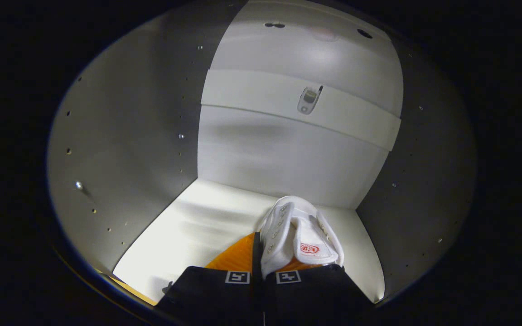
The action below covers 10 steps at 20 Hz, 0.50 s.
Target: Open the shoe cabinet door, grab the shoes and put them into the shoe cabinet, then close the shoe cabinet door.
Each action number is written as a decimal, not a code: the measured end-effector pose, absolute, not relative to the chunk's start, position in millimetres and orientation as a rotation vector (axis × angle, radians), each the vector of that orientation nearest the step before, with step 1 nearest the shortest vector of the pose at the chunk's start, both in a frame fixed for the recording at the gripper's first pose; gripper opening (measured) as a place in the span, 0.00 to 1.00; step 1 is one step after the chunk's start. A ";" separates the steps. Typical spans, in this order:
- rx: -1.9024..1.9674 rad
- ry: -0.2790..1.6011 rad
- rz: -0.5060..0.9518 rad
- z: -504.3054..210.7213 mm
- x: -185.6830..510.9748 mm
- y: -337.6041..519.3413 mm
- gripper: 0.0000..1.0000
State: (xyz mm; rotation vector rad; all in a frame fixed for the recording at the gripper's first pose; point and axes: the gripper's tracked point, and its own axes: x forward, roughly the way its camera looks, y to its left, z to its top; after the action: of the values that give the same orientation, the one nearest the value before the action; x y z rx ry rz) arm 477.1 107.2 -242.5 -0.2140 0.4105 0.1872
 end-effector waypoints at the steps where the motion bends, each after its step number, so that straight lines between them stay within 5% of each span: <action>1: -0.210 0.414 0.181 -244.6 480.7 108.5 0.06; 7: -0.126 0.456 0.152 -245.3 472.8 113.3 0.20; 8: -0.103 0.460 0.148 -243.2 470.3 115.4 0.36; 10: -0.077 0.465 0.159 -240.9 465.3 120.1 0.51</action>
State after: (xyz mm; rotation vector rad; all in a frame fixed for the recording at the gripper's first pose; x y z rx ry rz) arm 465.3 120.1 -240.9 -0.0771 0.4646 0.1586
